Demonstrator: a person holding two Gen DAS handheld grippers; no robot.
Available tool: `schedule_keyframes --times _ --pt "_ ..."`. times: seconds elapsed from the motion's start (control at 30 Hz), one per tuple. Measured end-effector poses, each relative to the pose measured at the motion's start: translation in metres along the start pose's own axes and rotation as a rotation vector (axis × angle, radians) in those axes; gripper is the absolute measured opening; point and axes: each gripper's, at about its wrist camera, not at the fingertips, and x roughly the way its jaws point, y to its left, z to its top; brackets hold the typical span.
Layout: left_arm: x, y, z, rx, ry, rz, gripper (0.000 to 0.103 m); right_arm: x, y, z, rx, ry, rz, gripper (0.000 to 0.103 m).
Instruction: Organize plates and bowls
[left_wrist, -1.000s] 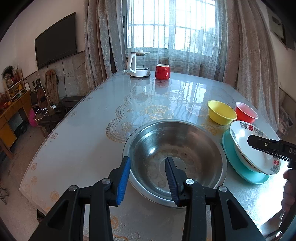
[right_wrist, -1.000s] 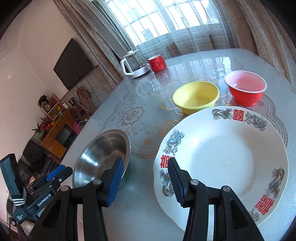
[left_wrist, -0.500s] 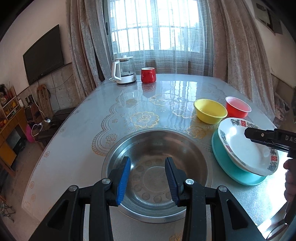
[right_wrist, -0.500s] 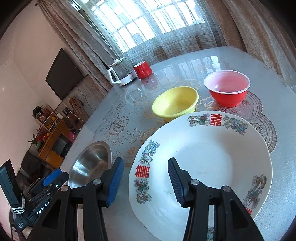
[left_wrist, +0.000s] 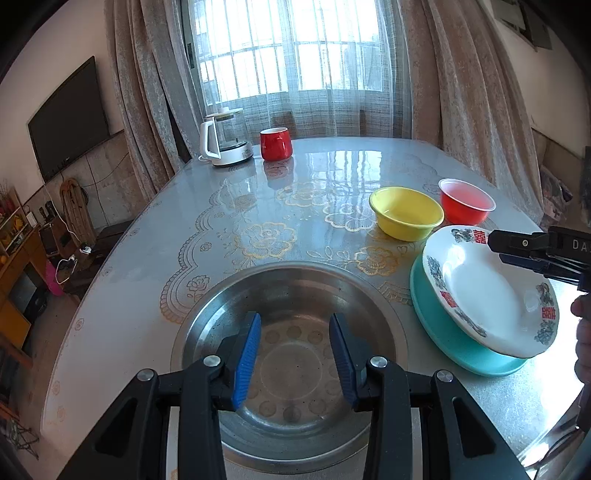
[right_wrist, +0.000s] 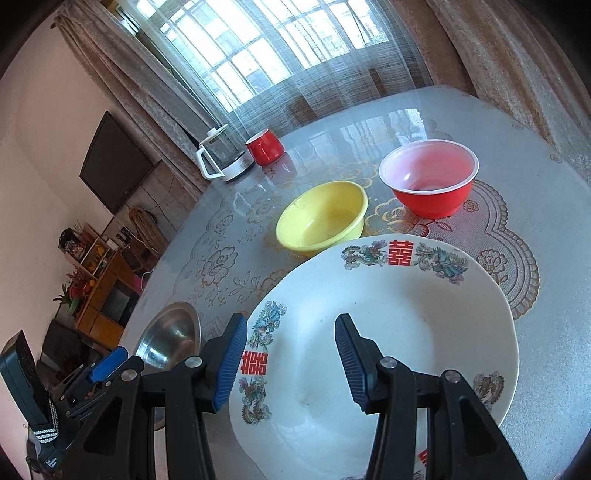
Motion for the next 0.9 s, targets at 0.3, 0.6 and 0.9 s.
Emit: schedule_keyframes --times 0.3,0.6,0.9 --pt "0.024 -0.01 0.033 -0.052 0.06 -0.078 0.039 0.007 -0.016 0.023 0.059 0.004 -0.021 0.05" --pt "0.061 -0.025 0.07 -0.115 0.124 -0.18 0.039 0.026 -0.032 0.058 0.127 0.002 -0.039 0.05" --pt "0.108 -0.034 0.107 -0.219 0.187 -0.239 0.039 0.058 -0.045 0.082 0.164 0.044 -0.081 0.044"
